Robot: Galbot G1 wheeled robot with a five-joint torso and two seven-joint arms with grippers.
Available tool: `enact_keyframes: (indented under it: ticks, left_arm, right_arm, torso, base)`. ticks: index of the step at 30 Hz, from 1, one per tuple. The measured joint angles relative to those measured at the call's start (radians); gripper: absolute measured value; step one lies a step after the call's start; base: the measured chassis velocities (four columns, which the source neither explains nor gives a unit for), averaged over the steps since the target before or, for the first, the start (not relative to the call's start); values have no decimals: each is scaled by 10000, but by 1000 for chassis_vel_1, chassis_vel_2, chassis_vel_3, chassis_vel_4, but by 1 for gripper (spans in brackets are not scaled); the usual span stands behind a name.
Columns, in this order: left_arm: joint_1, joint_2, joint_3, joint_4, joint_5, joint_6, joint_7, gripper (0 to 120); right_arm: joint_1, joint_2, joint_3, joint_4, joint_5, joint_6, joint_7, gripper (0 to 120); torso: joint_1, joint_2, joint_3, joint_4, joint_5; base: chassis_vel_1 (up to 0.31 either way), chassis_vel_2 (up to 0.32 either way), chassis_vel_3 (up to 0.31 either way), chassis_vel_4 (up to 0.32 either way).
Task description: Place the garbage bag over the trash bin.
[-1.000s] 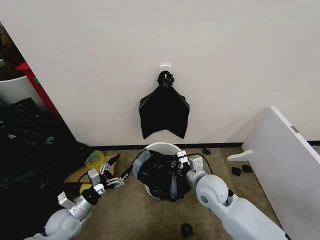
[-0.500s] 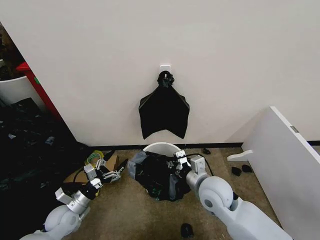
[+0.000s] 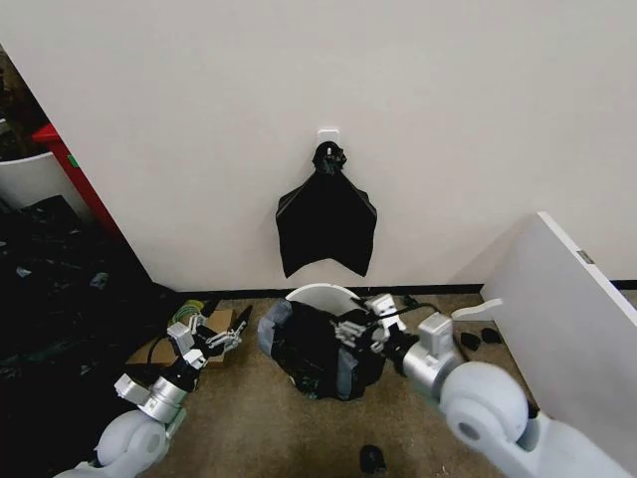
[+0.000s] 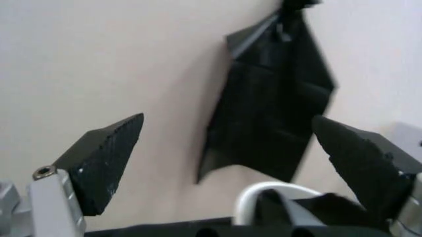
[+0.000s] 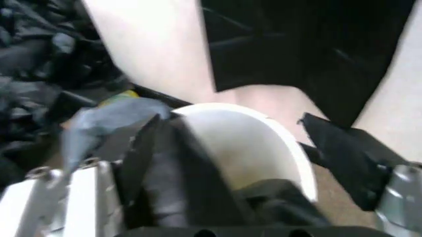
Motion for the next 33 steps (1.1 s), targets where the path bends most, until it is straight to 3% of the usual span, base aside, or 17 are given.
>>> enact_keyframes:
  ticks: [4,5,6,10,18,26,30,33]
  left_arm:
    - [783,-275,-378,-563,1127,-36,-642,100]
    - [1276,-370,-553,-847,1266,-69,-620,100]
    - [1276,-370,-553,-847,1266,-69,-620,100]
    - [2405,-599,-1014,-1284,1358,-264,-353,100]
    - [3196,-1002,-1396,-1495,1394,-520,-151,100]
    - [3208,-903,-1429,-1518,1253,-543,-161,100]
    - [3274,-931,-1469,-1609,1240,-544,-161,100]
    - [3354,-950,-1453,-1624,1127,-538,-180,100]
  right_arm:
    - [1356,-249,-617,-1493,879,-5,-784,98]
    - [2354,-215,-1164,-2357,1008,-44,-1250,100]
    - [2354,-215,-1164,-2357,1008,-44,-1250,100]
    - [4407,371,-2657,-4535,814,-105,-2429,100]
    - [5610,1469,-3936,-6712,-605,-231,-4210,100]
    - [6894,1944,-5095,-8290,-1007,147,-4651,100]
    - [7386,2061,-5690,-8868,-1237,371,-4909,95]
    - [7507,2116,-5966,-9107,-1373,537,-5081,84]
  torso:
    - [0,0,0,-4,-1]
    - [0,0,1,2,3]
    - [0,0,1,2,3]
    - [1,0,2,8,1]
    - [2,0,2,0,-4]
    - [3,0,2,1,-5]
    - [2,0,1,0,-4]
    - [2,0,1,1,-3]
  base:
    - [0,0,0,0]
    - [0,0,0,0]
    - [0,0,0,0]
    - [0,0,0,0]
    - [0,0,0,0]
    - [0,0,0,0]
    - [0,0,0,0]
    - [0,0,0,0]
